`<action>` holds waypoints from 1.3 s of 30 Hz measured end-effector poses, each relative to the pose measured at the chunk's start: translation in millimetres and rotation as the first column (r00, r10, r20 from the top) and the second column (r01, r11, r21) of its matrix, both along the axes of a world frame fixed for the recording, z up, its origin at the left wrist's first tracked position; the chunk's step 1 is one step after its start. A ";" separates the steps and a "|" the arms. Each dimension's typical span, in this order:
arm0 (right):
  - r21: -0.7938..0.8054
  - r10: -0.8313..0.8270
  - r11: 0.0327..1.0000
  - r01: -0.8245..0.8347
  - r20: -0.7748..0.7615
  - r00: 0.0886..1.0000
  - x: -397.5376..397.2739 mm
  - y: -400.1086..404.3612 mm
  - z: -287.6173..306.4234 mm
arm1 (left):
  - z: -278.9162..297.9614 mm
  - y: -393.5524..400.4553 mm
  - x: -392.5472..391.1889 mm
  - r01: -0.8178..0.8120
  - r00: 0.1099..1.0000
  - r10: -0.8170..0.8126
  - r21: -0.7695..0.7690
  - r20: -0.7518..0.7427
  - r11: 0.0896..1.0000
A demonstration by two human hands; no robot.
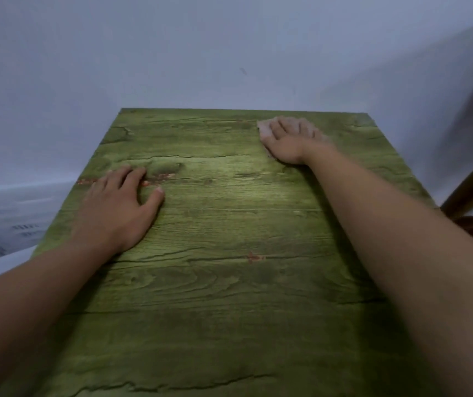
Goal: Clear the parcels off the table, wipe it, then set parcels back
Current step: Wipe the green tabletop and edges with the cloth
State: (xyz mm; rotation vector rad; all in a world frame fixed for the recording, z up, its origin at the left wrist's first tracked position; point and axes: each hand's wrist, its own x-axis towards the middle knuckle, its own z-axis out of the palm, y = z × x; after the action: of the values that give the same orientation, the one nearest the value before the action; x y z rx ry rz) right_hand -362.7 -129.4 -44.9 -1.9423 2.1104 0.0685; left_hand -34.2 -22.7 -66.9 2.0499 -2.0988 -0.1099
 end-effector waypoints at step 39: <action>0.002 -0.077 0.997 0.078 -0.021 0.997 -84.7 44.3 -12.1 | 3.1 3.3 -2.8 0.007 1.000 -0.007 0.012 -0.006 1.000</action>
State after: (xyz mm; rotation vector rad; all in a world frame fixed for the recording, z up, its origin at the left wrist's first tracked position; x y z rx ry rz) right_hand -447.4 -85.1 -57.1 -1.8638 2.1954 0.0768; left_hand -37.0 -19.4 -63.9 2.0467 -2.1074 -0.1299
